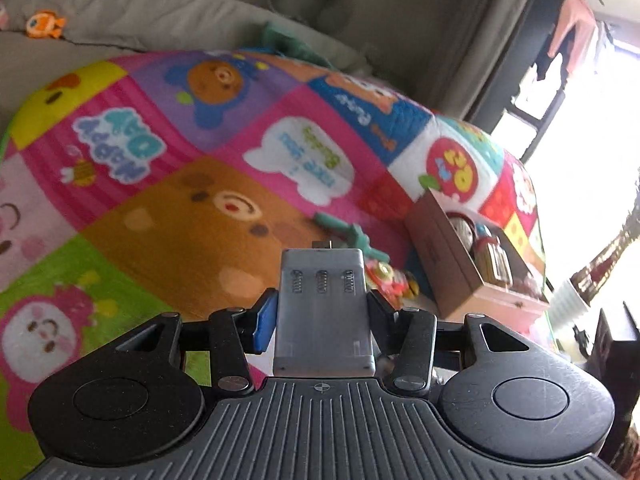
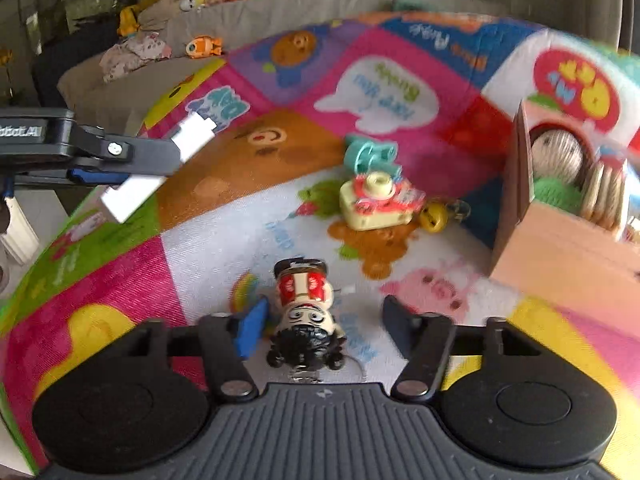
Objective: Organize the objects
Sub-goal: 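Grasp the black ball keychain with the right tool while the left tool carries the charger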
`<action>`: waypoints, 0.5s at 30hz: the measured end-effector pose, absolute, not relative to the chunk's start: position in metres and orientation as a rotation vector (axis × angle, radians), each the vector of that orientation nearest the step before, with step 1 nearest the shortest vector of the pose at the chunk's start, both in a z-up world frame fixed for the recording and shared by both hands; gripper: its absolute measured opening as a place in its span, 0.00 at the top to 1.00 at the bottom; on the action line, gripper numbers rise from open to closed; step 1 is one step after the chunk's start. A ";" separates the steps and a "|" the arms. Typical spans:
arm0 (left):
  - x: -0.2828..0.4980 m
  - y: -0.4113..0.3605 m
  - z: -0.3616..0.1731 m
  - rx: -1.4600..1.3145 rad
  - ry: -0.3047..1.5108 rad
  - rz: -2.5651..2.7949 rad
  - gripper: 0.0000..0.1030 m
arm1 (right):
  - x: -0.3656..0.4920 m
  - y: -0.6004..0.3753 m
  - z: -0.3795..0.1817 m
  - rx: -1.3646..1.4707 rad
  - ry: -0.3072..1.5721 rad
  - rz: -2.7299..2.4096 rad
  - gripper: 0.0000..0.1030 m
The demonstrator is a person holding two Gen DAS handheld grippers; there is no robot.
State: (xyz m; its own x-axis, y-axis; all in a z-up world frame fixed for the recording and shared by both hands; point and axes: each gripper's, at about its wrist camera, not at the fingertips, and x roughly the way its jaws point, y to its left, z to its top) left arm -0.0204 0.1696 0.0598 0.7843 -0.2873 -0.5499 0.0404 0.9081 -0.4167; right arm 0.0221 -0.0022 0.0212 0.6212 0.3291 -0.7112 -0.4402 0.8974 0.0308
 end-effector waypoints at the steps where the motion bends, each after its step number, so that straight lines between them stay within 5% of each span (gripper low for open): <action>1: -0.019 0.165 0.059 -0.394 0.657 -0.190 0.49 | 0.019 -0.003 0.023 -0.167 0.787 0.444 0.65; 15: 0.059 0.022 0.124 -0.256 0.574 -0.481 0.49 | -0.045 -0.145 0.104 -0.037 0.505 0.156 0.70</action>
State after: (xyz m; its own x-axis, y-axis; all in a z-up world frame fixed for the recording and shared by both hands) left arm 0.0586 0.0224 0.1244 0.7339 -0.5018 -0.4578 0.3622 0.8593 -0.3612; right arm -0.0446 -0.1451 0.1039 0.8633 0.1399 -0.4849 -0.1583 0.9874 0.0031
